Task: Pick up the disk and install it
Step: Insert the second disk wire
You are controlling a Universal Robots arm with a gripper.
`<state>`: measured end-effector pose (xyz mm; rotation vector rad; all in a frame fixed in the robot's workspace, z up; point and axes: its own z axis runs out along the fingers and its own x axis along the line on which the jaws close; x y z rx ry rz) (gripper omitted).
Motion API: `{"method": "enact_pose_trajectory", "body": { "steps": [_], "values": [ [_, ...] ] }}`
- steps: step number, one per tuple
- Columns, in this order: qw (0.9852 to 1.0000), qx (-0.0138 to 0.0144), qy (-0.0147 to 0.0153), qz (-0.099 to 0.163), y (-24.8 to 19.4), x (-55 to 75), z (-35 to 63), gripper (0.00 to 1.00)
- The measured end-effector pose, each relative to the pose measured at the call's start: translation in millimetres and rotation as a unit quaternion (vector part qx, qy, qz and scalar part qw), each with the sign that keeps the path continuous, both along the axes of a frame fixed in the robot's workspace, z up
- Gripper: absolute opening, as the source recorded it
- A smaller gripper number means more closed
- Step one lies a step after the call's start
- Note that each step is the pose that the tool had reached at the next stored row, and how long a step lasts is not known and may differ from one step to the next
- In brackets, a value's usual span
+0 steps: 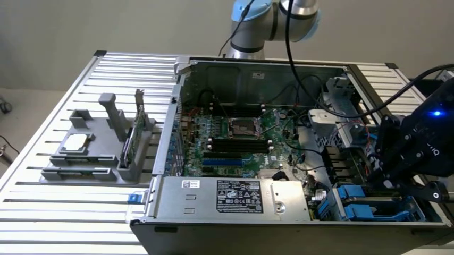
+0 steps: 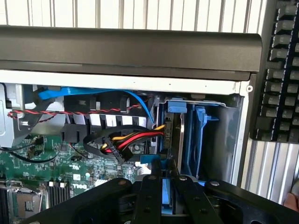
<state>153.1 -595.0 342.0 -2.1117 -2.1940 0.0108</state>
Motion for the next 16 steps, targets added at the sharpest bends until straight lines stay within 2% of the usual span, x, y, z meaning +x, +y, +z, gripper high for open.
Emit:
{"method": "enact_pose_trajectory", "body": {
  "steps": [8,16],
  "values": [
    [1.0,0.0076,-0.0008,0.0,-3.0,0.1,-0.6,0.16],
    [0.9999,0.0114,-0.0013,0.0,-4.5,0.6,-1.6,0.16]
  ]
}}
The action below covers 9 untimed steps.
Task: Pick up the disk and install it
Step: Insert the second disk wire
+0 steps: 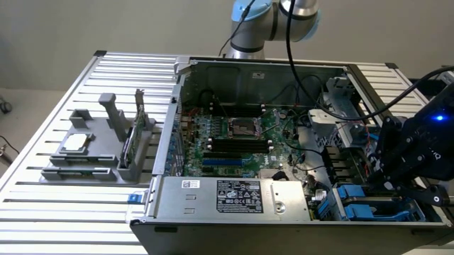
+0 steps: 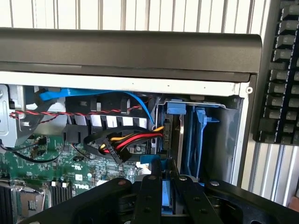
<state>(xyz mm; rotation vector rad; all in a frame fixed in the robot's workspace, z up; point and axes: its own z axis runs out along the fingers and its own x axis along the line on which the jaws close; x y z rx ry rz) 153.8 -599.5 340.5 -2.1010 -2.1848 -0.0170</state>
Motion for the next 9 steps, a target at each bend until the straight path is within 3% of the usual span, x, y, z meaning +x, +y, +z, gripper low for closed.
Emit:
{"method": "enact_pose_trajectory", "body": {
  "steps": [9],
  "values": [
    [1.0,0.0032,-0.0012,0.0,-0.5,0.3,-1.8,0.16]
  ]
}}
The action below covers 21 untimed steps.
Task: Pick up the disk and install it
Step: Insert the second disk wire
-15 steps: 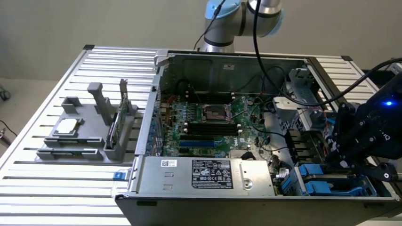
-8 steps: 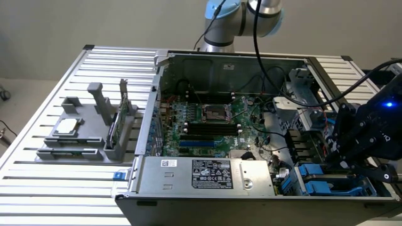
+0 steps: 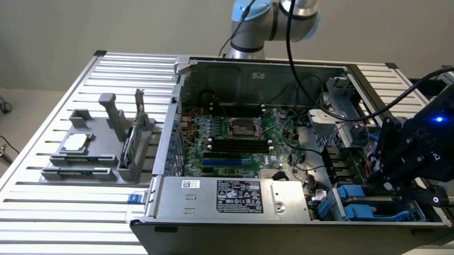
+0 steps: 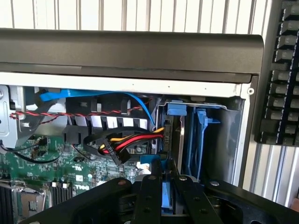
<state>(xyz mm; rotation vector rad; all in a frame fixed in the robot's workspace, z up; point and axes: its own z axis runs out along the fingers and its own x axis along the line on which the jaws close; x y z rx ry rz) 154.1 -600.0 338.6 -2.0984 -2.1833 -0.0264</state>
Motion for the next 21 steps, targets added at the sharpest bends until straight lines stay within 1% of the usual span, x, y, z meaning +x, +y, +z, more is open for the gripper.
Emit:
{"method": "enact_pose_trajectory", "body": {
  "steps": [4,10,16,21],
  "values": [
    [1.0,0.0016,-0.0004,0.0,-0.3,0.1,-0.8,0.16],
    [1.0,0.0049,-0.0004,0.0,-1.6,0.3,-2.4,0.16],
    [1.0,0.009,-0.0004,0.0,-5.3,0.5,-3.4,0.16],
    [1.0,0.0095,-0.0004,0.0,-6.2,0.5,-3.7,0.16]
  ]
}}
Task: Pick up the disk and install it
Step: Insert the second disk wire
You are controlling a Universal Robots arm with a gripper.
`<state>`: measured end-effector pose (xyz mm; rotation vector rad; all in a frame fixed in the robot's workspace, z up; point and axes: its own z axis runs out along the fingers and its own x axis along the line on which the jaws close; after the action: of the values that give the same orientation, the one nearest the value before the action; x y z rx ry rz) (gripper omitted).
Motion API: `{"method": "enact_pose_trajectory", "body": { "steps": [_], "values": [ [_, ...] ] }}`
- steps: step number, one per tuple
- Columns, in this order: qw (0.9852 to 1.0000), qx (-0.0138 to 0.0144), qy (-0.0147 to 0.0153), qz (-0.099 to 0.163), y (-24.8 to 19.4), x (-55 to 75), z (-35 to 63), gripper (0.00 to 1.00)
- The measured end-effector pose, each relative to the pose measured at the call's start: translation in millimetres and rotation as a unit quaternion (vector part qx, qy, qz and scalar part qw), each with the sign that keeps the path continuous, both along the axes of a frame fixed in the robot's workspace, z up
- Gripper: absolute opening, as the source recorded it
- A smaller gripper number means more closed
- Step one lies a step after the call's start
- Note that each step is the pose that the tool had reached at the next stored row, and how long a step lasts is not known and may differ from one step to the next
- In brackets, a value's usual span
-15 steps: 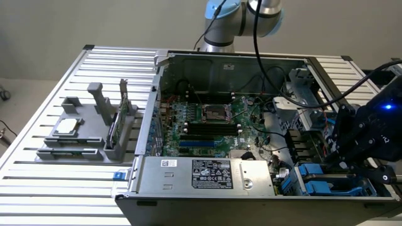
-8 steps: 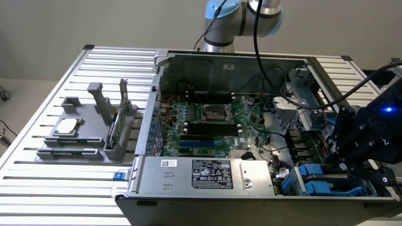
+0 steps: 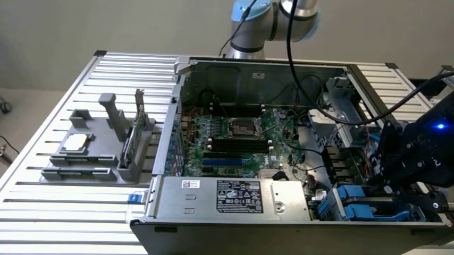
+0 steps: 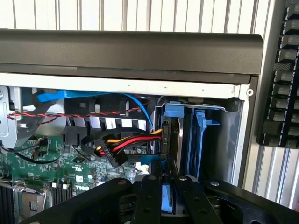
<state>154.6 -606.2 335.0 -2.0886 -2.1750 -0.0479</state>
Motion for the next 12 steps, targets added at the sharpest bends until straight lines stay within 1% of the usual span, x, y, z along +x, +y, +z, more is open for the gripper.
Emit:
{"method": "enact_pose_trajectory", "body": {
  "steps": [8,10,11,12],
  "values": [
    [1.0,-0.0001,0.0,0.0,-0.2,0.0,-1.5,0.16],
    [1.0,0.0001,0.0,0.0,-0.2,0.0,-1.6,0.18],
    [1.0,0.0001,0.0,0.0,-0.2,0.0,-1.6,0.25],
    [1.0,0.0001,0.0,0.0,-0.2,0.0,-1.3,0.25]
  ]
}}
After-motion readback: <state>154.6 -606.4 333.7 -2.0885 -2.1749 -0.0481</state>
